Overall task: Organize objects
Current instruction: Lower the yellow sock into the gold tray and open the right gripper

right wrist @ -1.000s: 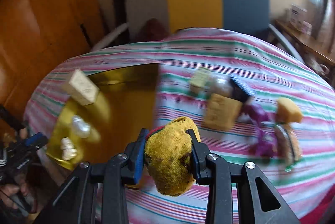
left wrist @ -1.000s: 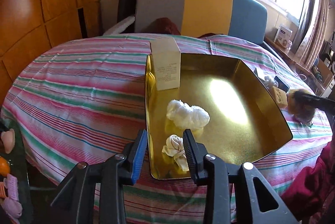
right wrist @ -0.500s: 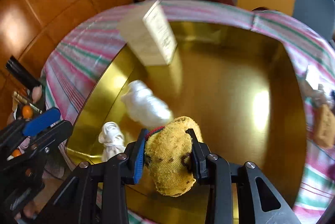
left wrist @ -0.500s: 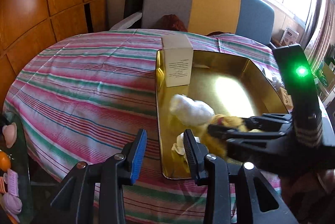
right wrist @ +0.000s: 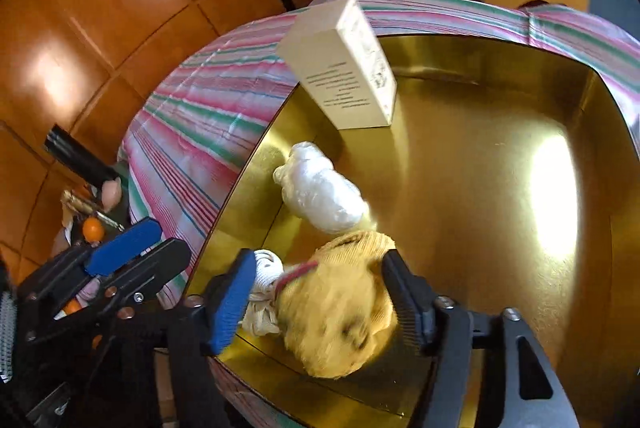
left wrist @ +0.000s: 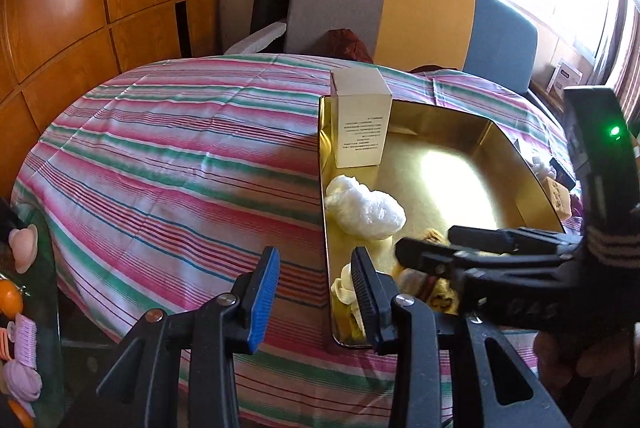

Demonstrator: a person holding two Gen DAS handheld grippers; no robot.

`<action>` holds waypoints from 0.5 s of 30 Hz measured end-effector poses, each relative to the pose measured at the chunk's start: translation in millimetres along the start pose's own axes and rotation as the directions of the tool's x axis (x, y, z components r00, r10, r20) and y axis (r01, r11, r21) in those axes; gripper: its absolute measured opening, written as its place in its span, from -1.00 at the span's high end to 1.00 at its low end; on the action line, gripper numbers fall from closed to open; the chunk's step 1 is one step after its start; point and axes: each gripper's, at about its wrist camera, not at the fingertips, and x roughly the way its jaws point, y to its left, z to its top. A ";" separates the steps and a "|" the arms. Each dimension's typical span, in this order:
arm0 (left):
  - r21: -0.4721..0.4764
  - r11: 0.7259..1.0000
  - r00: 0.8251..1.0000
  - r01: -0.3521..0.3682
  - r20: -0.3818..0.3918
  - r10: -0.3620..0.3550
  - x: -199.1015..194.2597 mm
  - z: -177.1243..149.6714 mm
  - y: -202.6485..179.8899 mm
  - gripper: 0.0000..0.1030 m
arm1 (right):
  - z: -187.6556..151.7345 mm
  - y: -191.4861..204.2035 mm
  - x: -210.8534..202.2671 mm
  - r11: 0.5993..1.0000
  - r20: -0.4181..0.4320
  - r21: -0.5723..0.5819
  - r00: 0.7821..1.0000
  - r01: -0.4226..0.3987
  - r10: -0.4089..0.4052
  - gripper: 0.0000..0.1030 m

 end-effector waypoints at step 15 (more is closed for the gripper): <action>0.037 0.999 1.000 0.026 0.002 -0.026 -3.6 -1.1 -13.4 0.28 | -5.5 -54.4 -85.3 0.989 0.118 0.067 0.983 0.131 -0.138 -0.64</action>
